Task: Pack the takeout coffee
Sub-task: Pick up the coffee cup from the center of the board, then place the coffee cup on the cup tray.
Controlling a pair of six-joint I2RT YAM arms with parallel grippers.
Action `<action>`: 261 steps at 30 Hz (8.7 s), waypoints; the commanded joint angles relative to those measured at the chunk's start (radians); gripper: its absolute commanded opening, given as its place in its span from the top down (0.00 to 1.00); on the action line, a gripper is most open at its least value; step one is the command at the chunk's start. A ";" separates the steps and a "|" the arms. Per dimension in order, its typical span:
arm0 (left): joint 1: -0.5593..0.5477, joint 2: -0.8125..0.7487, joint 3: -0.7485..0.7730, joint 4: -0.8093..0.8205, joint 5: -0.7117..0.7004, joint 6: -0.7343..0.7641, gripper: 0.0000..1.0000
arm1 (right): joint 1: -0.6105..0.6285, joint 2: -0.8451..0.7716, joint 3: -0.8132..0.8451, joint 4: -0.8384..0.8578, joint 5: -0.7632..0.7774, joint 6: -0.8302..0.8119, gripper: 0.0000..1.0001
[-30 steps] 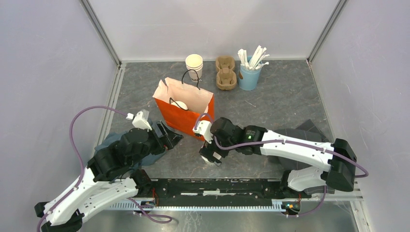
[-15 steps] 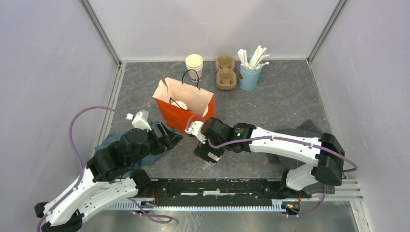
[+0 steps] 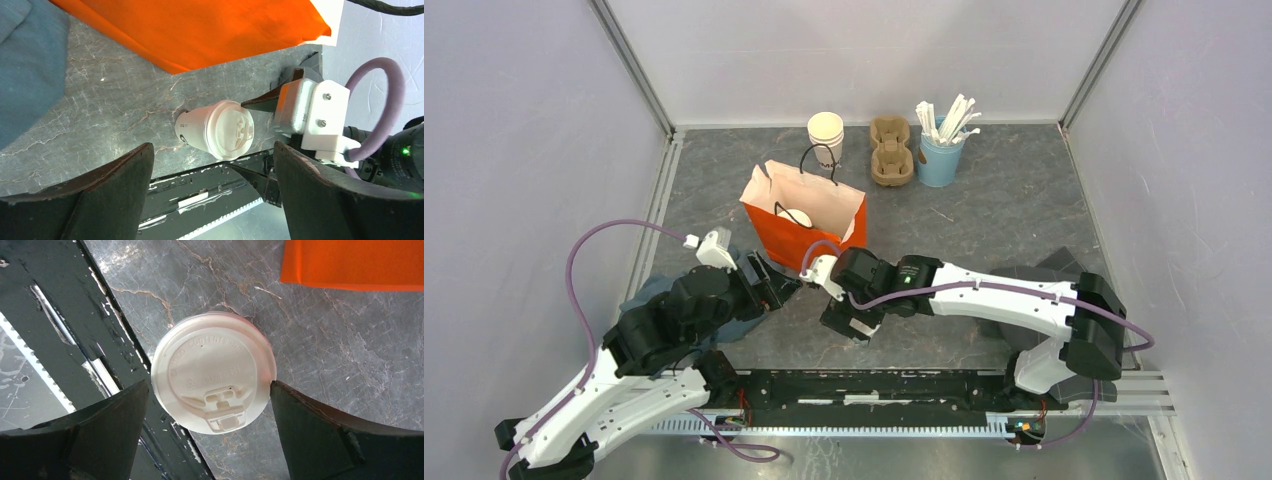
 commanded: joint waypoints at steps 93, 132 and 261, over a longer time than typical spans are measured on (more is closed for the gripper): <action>0.541 0.899 1.211 -0.420 0.167 0.659 0.15 | -0.280 -0.391 -0.115 -0.109 0.187 0.170 0.24; 0.694 1.042 0.817 0.124 0.460 0.848 0.89 | -0.362 -0.275 0.433 -0.264 0.049 -0.100 0.24; 0.637 0.706 0.495 0.288 0.440 0.492 0.98 | -0.021 0.263 0.764 -0.164 0.233 -0.063 0.29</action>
